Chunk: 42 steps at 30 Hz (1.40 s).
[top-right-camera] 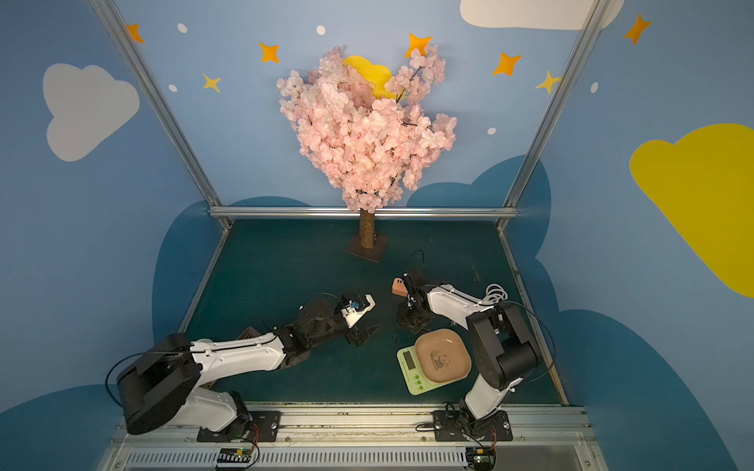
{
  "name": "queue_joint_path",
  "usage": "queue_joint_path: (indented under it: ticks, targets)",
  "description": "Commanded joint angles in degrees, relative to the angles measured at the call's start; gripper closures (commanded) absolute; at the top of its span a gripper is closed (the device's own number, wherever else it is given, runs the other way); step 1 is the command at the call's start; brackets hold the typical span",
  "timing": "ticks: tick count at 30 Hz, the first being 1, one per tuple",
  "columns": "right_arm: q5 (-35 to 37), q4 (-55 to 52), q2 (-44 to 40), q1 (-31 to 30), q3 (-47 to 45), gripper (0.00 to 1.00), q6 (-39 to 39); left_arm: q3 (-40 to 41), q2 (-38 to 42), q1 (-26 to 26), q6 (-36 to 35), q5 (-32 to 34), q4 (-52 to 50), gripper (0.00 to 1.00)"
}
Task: Charge the electronic scale
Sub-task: Pick up the charging cable from the center of the board.
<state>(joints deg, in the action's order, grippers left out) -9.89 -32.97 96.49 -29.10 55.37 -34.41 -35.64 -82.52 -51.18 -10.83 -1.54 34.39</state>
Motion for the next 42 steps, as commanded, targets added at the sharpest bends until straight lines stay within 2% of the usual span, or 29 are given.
queue_joint_path:
  ticks: [1,3,6,8,13,19,25,29,32,35,42]
  targets:
    - [0.5,0.4,1.5,-1.1,1.7,0.56,-1.5,0.4,0.1,-0.2,1.0,-0.2,1.6,0.11]
    - [0.4,0.5,2.1,-1.4,2.4,0.68,-1.7,1.1,0.7,-0.2,1.0,0.0,1.9,0.12]
    - [-0.7,2.3,2.1,-1.6,2.2,0.93,-2.3,2.2,1.2,-0.1,0.9,1.1,3.1,0.11]
    - [-2.3,4.2,1.2,-1.6,1.9,1.0,-2.8,2.6,1.1,-0.1,1.0,1.2,3.7,0.12]
    - [-5.8,8.2,-2.7,-0.9,2.2,1.0,-4.2,1.7,-1.7,-0.1,3.7,0.1,4.2,0.17]
    - [-11.5,12.6,-7.1,2.4,1.9,1.0,-7.2,-1.4,-5.7,1.1,13.1,-2.1,3.4,0.22]
    - [-16.2,20.6,-9.9,5.3,-1.1,1.0,-8.4,-5.1,-10.7,7.7,27.9,-16.0,6.5,0.43]
    - [-20.1,29.6,-11.7,7.4,-5.4,1.0,-10.3,-8.3,-15.3,11.4,36.4,-25.4,8.6,0.51]
    - [-22.0,34.9,-12.7,8.5,-7.8,1.0,-11.4,-9.8,-19.7,13.0,42.1,-32.7,13.7,0.52]
    - [-23.9,39.0,-12.9,9.5,-9.4,1.0,-12.2,-10.7,-24.0,14.2,48.5,-36.4,20.6,0.52]
    - [-27.6,46.1,-12.3,11.5,-11.9,1.0,-14.5,-13.7,-29.8,14.3,52.7,-40.4,23.5,0.51]
